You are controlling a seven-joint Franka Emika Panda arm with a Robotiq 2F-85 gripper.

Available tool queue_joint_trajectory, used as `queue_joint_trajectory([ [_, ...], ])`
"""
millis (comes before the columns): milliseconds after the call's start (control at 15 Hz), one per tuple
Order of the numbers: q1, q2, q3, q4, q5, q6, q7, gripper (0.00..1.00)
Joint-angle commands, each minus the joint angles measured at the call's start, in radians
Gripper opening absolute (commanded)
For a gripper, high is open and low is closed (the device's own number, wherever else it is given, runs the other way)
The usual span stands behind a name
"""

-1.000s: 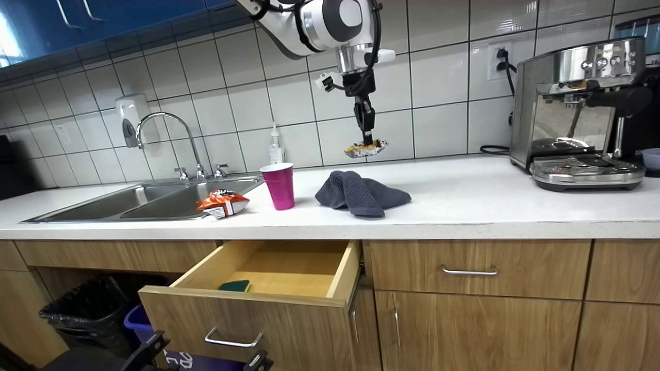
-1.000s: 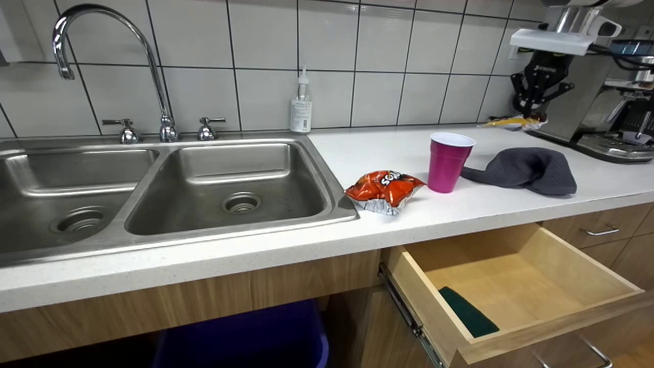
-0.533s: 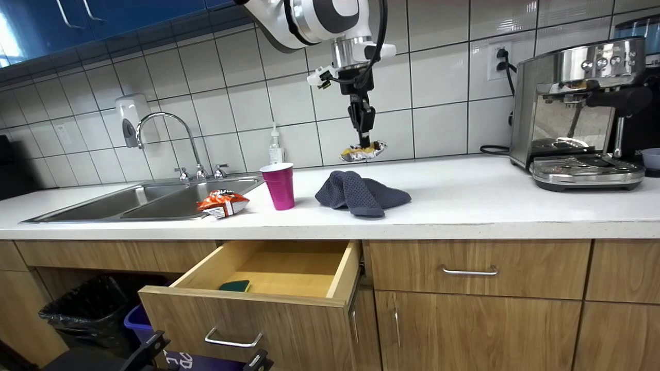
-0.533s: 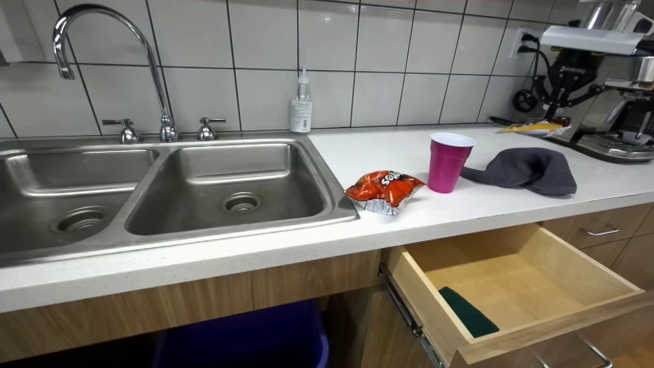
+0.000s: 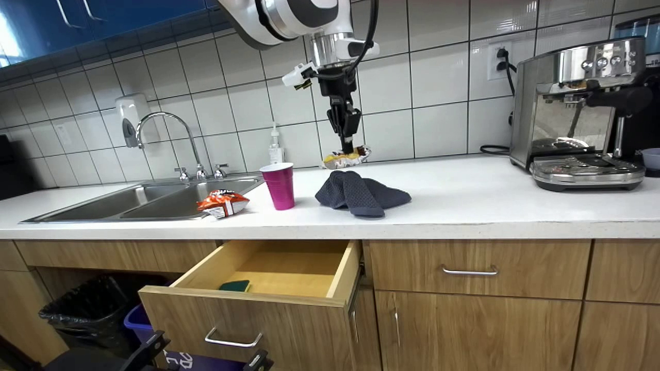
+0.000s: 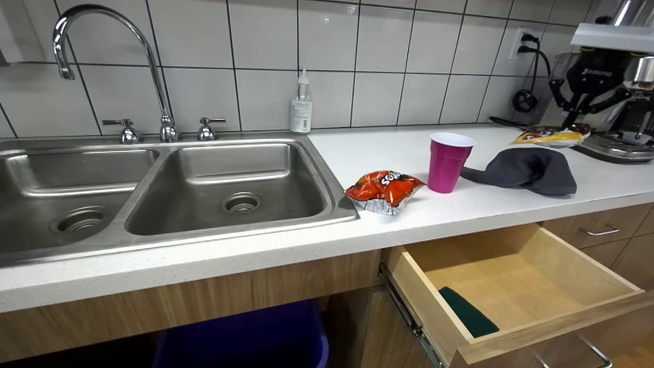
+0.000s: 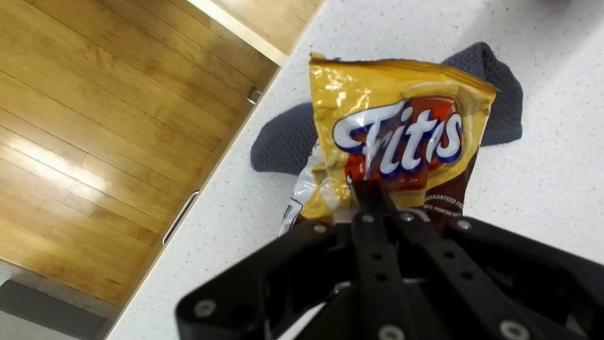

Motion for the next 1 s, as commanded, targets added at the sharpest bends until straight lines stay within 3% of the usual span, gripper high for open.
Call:
queue_joint_trajectory([
  [0, -0.001, -0.111, 0.025, -0.128, -0.037, 0.021, -0.052, 0.00],
  [933, -0.006, -0.226, 0.079, -0.349, -0.077, 0.056, -0.188, 0.00],
])
